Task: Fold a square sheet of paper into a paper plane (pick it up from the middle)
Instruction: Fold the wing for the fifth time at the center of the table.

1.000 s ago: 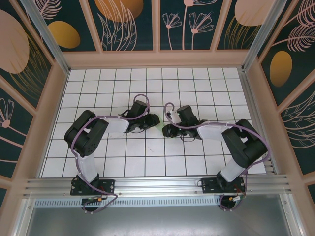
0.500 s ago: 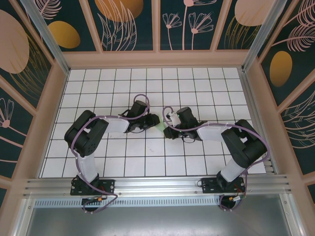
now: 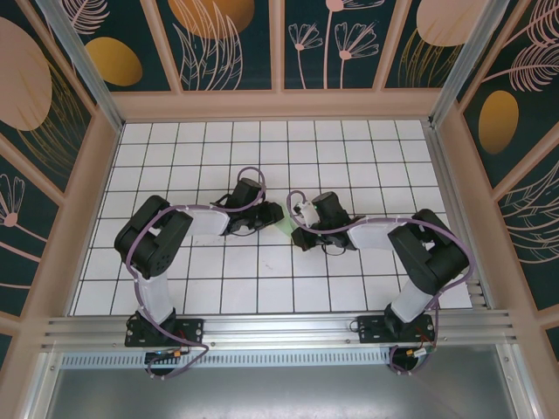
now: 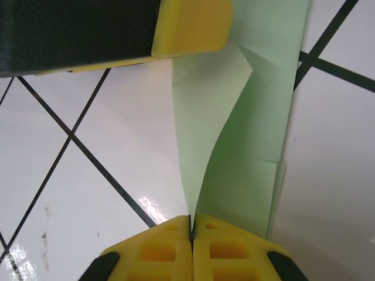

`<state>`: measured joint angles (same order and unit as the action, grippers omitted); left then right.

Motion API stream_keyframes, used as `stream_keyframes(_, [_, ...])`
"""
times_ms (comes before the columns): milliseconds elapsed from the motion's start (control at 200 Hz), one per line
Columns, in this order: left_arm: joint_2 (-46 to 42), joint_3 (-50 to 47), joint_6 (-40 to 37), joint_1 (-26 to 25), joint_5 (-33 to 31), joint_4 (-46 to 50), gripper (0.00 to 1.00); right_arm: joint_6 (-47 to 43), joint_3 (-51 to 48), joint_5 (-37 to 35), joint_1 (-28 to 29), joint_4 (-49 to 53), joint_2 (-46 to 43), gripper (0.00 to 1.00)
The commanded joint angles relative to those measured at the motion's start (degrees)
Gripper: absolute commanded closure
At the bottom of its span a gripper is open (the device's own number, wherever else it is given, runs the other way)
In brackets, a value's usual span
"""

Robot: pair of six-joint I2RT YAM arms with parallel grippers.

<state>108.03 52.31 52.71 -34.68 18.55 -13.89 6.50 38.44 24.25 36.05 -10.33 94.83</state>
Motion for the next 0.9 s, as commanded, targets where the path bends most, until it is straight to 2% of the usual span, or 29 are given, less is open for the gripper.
stream_keyframes(0, [1.5,0.8,-1.5,0.0,-3.3,3.2,0.64,1.5,-1.2,4.7,-1.1,-3.2,0.8,0.97])
stream_keyframes(175, [-1.9,0.2,-1.8,0.0,-2.7,0.4,0.61,4.2,-2.1,8.9,-3.4,-5.0,1.5,1.0])
stream_keyframes(420, [-5.9,-4.5,-2.8,0.0,1.4,-9.9,0.56,10.5,-3.3,15.0,-7.0,-8.3,3.6,1.0])
stream_keyframes(560, [-6.5,-6.8,-2.5,-0.3,3.4,-14.1,0.56,12.9,-2.8,16.1,-7.8,-8.4,5.2,1.0])
stream_keyframes(896, [-4.5,-7.8,-2.9,-2.5,4.5,-15.8,0.59,16.9,-1.9,17.2,-9.6,-7.3,8.5,1.0])
